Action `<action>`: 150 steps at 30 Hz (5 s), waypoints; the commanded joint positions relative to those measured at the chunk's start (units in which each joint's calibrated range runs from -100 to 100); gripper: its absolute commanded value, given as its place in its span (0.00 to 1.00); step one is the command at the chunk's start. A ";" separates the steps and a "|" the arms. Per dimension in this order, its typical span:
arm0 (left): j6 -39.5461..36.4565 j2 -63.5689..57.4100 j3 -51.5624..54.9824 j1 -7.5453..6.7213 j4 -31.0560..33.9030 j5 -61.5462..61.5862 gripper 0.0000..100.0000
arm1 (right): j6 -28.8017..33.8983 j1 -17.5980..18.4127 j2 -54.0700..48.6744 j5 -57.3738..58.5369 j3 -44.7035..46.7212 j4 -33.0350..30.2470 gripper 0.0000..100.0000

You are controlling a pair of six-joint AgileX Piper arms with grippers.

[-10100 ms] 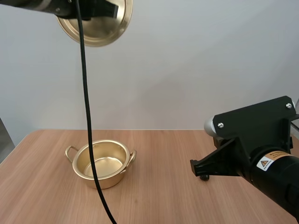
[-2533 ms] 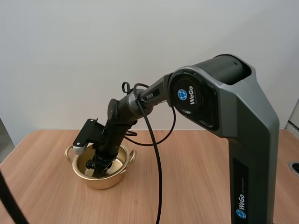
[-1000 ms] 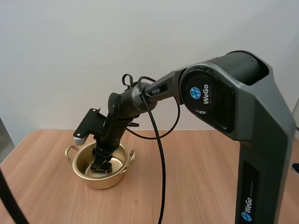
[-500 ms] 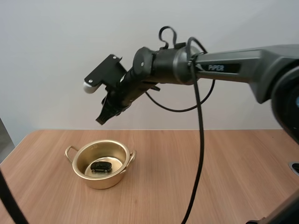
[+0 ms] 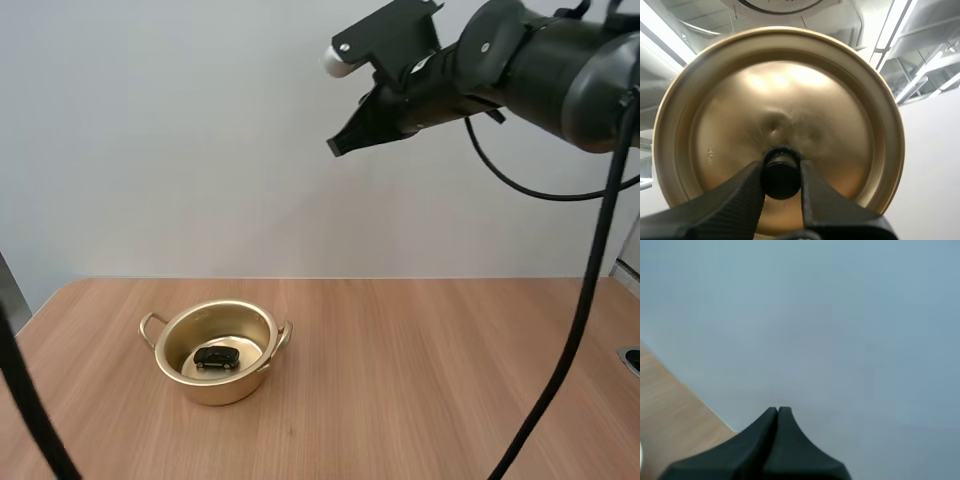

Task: Open the pot, put the car inside, and close it

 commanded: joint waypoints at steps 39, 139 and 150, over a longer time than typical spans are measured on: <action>3.57 39.61 3.21 0.03 8.94 55.75 0.00 | 10.85 -12.30 -25.11 10.14 0.09 1.39 0.00; 5.03 52.53 41.56 0.03 10.62 55.17 0.97 | 10.75 -12.30 -25.11 17.58 0.09 3.11 0.00; 5.03 50.15 41.56 0.03 11.44 40.58 1.00 | 10.66 -12.30 -25.11 17.58 0.09 3.11 0.00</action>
